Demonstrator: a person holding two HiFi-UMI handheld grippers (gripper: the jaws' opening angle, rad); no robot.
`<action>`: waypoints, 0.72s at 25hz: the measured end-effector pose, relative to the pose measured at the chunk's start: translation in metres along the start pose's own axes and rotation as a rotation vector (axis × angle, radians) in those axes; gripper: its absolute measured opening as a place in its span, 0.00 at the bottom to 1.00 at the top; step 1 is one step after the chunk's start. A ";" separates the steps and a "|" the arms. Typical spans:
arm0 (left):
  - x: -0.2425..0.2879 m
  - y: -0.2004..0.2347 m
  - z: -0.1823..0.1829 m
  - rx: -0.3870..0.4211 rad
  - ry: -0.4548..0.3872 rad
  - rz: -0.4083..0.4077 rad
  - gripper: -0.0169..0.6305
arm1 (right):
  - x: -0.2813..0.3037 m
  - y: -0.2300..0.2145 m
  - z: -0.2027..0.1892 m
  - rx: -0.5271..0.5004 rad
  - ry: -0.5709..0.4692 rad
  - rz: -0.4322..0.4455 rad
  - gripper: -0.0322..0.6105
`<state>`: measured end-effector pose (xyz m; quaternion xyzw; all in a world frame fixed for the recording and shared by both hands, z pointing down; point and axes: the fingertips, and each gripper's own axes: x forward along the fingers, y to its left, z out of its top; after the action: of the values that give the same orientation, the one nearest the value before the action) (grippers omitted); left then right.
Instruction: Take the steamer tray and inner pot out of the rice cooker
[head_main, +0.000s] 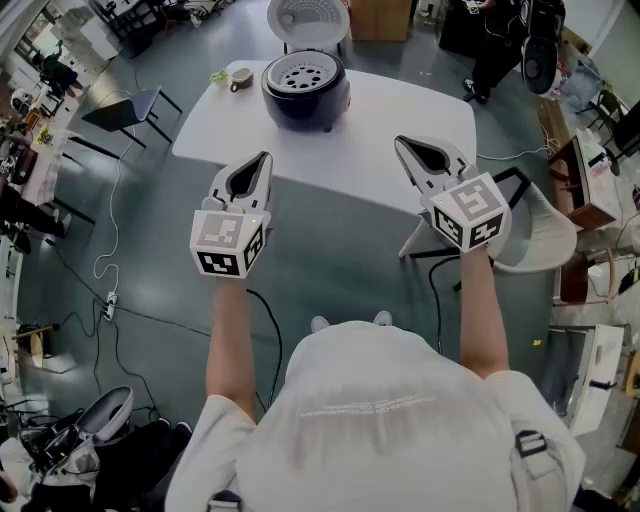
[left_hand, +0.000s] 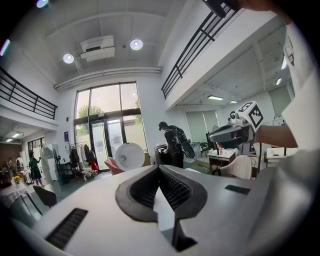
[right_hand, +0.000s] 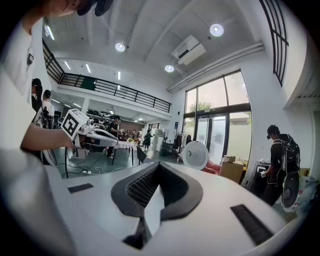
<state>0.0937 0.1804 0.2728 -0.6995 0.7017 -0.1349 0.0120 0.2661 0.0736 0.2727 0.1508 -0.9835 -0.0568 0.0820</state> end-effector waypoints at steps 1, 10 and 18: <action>0.001 0.002 0.001 0.001 -0.001 0.000 0.05 | 0.001 0.000 0.001 0.001 0.000 -0.001 0.09; 0.002 0.002 0.000 0.010 -0.002 0.002 0.05 | 0.003 -0.003 -0.002 -0.012 0.025 -0.023 0.09; -0.006 0.025 -0.004 0.026 -0.024 0.071 0.05 | 0.012 0.005 0.008 0.050 0.003 -0.004 0.09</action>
<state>0.0688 0.1862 0.2702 -0.6755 0.7241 -0.1349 0.0344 0.2520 0.0756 0.2674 0.1547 -0.9842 -0.0320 0.0797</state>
